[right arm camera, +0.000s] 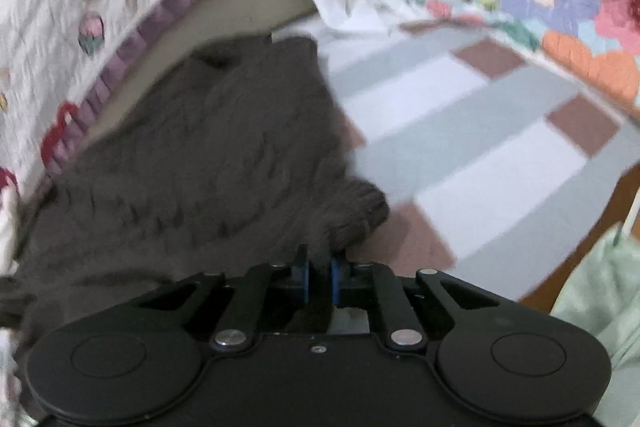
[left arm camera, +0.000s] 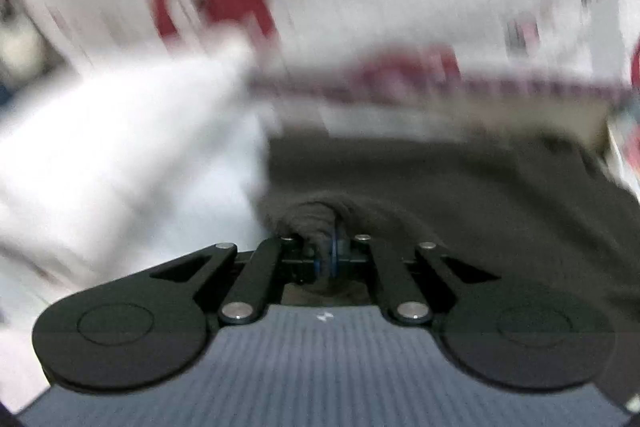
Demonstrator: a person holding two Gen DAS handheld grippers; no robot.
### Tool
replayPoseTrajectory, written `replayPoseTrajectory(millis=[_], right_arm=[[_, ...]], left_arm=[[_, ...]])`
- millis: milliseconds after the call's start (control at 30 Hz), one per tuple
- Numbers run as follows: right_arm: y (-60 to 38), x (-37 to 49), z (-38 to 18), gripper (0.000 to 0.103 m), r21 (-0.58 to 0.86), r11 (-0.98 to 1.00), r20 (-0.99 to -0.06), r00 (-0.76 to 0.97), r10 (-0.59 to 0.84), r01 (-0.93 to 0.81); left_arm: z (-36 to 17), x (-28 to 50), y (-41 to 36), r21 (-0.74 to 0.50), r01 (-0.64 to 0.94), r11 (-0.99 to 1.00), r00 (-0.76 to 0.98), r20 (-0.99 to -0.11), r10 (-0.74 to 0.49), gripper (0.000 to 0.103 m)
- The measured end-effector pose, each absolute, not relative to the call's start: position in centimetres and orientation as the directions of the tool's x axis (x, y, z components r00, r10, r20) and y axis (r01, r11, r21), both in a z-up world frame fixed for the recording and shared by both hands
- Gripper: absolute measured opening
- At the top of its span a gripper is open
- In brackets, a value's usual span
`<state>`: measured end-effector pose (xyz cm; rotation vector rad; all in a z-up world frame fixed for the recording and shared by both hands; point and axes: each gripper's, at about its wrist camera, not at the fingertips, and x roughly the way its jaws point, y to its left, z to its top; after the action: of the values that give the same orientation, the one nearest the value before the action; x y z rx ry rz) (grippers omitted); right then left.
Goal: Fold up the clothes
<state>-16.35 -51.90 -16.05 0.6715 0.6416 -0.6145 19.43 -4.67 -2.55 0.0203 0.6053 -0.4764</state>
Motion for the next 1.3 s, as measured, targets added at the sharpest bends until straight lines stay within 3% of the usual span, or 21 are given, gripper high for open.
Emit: replayPoseTrajectory(millis=[100,200,300,367,433,533,700,800,833,867,1000,1067,1200,1300], right_arm=[[-52.4,-17.6,-12.8,0.009,0.396,0.646,-0.649,0.696,-0.306,0.653],[-51.7,-18.6,-11.4,0.009,0.388,0.677,-0.635,0.714,-0.295,0.625],[-50.8,-19.6,-12.7,0.009,0.391,0.661,-0.652,0.700,-0.292,0.640],[-50.3,-19.8,-14.6,0.009,0.392,0.636,-0.676,0.677,-0.292,0.665],[-49.9,-19.7,-15.7,0.009,0.368,0.634,-0.692,0.655,-0.302,0.681],[-50.0,-19.7,-15.2,0.009,0.363,0.643,-0.673,0.667,-0.319,0.674],[-50.7,-19.4,-14.4,0.012,0.414,0.624,-0.647,0.697,-0.310,0.662],[-50.9,-19.4,-14.4,0.013,0.456,0.585,-0.646,0.702,-0.301,0.671],[-51.0,-19.5,-14.5,0.014,0.467,0.572,-0.646,0.702,-0.299,0.674],[-51.1,-19.4,-14.4,0.016,0.443,0.578,-0.662,0.685,-0.303,0.685],[-51.8,-19.8,-14.2,0.037,0.274,0.582,-0.725,0.562,-0.399,0.766],[-52.5,-21.1,-13.1,0.038,0.215,0.539,-0.711,0.509,-0.485,0.814],[-55.7,-22.0,-9.7,0.040,0.392,0.596,-0.658,0.666,-0.351,0.701],[-57.9,-21.2,-9.2,0.041,0.530,0.580,-0.601,0.757,-0.257,0.618]], left_arm=[[2.2,16.2,-0.3,-0.132,0.419,0.898,0.787,-0.441,-0.432,0.003],[2.4,12.6,1.7,0.015,0.363,0.932,0.832,-0.456,-0.317,0.001],[-2.4,12.9,3.5,-0.022,0.300,0.954,0.737,-0.630,-0.246,0.000],[-5.5,13.8,3.4,0.055,0.265,0.963,0.667,-0.731,-0.142,0.000],[-5.9,14.7,3.4,-0.024,0.286,0.958,0.592,-0.781,-0.196,0.000],[-4.0,14.8,1.7,-0.082,0.337,0.938,0.573,-0.773,-0.273,0.003],[-1.5,13.7,-6.0,-0.086,0.513,0.854,0.527,-0.754,-0.392,0.009],[0.0,13.1,-12.9,-0.165,0.614,0.772,0.420,-0.759,-0.497,0.025],[0.2,12.5,-15.3,-0.196,0.640,0.743,0.376,-0.763,-0.526,0.038],[0.3,11.9,-18.0,-0.229,0.664,0.712,0.327,-0.767,-0.552,0.043],[0.6,8.5,-28.3,-0.272,0.757,0.593,0.187,-0.781,-0.596,0.051],[0.8,7.1,-32.0,-0.312,0.785,0.536,0.136,-0.756,-0.640,0.054],[0.0,7.4,-37.1,-0.400,0.760,0.512,0.113,-0.694,-0.711,0.055],[-3.1,7.0,-39.6,-0.512,0.709,0.484,-0.016,-0.699,-0.715,0.055]])
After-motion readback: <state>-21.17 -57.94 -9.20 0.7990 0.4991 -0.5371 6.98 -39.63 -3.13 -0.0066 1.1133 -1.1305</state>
